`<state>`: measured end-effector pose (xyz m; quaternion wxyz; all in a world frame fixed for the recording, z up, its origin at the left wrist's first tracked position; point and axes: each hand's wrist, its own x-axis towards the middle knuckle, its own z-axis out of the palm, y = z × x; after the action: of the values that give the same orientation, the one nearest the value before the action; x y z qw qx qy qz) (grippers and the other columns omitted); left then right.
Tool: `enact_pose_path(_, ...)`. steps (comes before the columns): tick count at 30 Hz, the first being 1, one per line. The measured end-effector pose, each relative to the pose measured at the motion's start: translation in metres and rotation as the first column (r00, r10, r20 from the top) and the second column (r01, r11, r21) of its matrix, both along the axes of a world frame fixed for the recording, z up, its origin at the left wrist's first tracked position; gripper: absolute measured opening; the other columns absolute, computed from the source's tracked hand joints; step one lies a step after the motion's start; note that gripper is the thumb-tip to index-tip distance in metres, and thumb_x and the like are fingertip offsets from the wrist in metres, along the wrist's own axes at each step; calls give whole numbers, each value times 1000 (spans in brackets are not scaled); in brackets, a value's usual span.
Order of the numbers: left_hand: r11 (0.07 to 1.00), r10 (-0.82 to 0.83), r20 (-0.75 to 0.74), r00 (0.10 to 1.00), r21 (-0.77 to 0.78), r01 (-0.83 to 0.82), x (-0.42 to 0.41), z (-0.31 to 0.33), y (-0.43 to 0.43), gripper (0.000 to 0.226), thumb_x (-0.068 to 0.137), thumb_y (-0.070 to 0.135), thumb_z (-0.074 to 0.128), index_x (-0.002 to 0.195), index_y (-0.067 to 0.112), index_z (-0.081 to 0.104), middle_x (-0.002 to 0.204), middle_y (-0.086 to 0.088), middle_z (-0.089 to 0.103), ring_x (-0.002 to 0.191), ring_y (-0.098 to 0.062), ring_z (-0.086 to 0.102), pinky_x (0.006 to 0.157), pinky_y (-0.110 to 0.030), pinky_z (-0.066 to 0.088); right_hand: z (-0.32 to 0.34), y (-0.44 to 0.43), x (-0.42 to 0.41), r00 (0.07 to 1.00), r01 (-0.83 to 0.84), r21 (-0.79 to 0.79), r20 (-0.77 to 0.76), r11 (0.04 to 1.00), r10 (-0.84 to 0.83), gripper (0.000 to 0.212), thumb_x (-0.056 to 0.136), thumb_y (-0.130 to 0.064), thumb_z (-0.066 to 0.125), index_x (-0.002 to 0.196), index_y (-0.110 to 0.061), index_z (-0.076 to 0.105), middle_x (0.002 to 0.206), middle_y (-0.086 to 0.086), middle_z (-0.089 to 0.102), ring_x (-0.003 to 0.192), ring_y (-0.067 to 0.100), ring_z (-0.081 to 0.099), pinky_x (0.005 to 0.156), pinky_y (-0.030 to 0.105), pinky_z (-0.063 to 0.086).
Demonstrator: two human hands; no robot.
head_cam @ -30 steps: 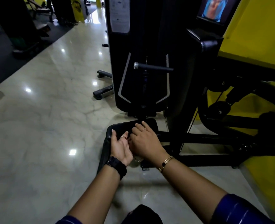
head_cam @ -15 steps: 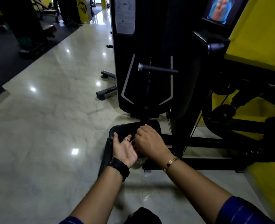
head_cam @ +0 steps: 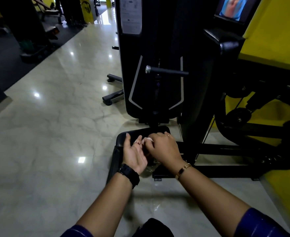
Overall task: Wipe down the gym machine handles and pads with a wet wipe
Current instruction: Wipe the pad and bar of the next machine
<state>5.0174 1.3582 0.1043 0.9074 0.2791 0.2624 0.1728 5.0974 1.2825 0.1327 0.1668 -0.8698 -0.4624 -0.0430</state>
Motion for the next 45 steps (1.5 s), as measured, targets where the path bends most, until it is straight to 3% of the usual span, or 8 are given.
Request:
enact_pose_path(8, 987, -68, -6, 998, 145, 69, 11, 7, -6, 83, 92, 70, 21, 155, 17, 17, 161, 0, 21, 148, -16, 21, 123, -42, 12, -35, -48, -22, 972, -72, 217, 234, 973, 20, 48, 92, -30, 44, 135, -11, 54, 136, 6, 56, 127, 20, 51, 109, 41, 33)
enact_pose_path(12, 973, -46, -89, 995, 219, 65, 12, 10, -10, 110, 65, 87, 46, 153, 23, 27, 157, -2, 33, 143, -19, 33, 121, -43, 19, -6, -24, -9, 994, -16, 18, 110, 1000, 14, 43, 87, -42, 45, 119, -17, 60, 112, 0, 65, 108, 17, 59, 112, 39, 25)
enact_pose_path(16, 972, -6, -103, 995, 232, 30, 14, 12, -6, 84, 91, 73, 24, 154, 17, 23, 158, 1, 29, 144, -19, 30, 121, -45, 20, 8, -12, 14, 994, -99, -182, -58, 978, 90, 47, 91, -53, 39, 117, -20, 58, 113, 0, 63, 110, 18, 55, 113, 39, 20)
enact_pose_path(24, 890, -23, -212, 977, 441, 116, 14, 17, -19, 77, 95, 65, 25, 155, 17, 22, 160, 3, 25, 144, -9, 26, 116, -28, 19, -31, -58, 7, 964, -131, 267, 260, 955, 59, 41, 80, -14, 63, 122, -12, 63, 120, 4, 66, 113, 19, 60, 103, 35, 35)
enact_pose_path(30, 775, -8, -383, 924, 581, 248, 10, 28, -25, 52, 97, 53, 32, 145, 36, 38, 146, -1, 45, 129, -17, 46, 107, -36, 33, 14, -25, 18, 986, -37, 14, -160, 999, 38, 33, 95, -21, 42, 120, -22, 62, 112, 3, 64, 104, 21, 59, 97, 37, 39)
enact_pose_path(33, 533, 14, -488, 873, 742, 406, 9, 27, -21, 78, 88, 60, 35, 155, 21, 23, 161, -13, 18, 149, -29, 14, 122, -48, 10, 19, -31, 24, 958, -136, 23, -251, 990, 137, 44, 95, -15, 44, 134, -32, 53, 126, -1, 61, 117, 18, 53, 98, 34, 37)
enact_pose_path(38, -316, 391, -465, 795, 743, 590, 2, 18, -23, 66, 103, 42, 27, 155, 19, -6, 164, 0, -5, 149, -20, -15, 120, -42, -9, 13, -64, 46, 997, -68, -29, -41, 997, 67, 40, 94, -17, 49, 131, -31, 57, 125, -7, 63, 120, 13, 52, 101, 29, 29)
enact_pose_path(45, -389, 593, -412, 692, 606, 694, 11, 13, -40, 84, 85, 60, 4, 155, 14, 2, 164, -7, 0, 146, -21, -18, 114, -48, -18, 6, -62, 42, 997, 45, 24, -71, 999, -44, 39, 92, -19, 48, 128, -24, 58, 116, 1, 68, 110, 21, 61, 96, 34, 42)
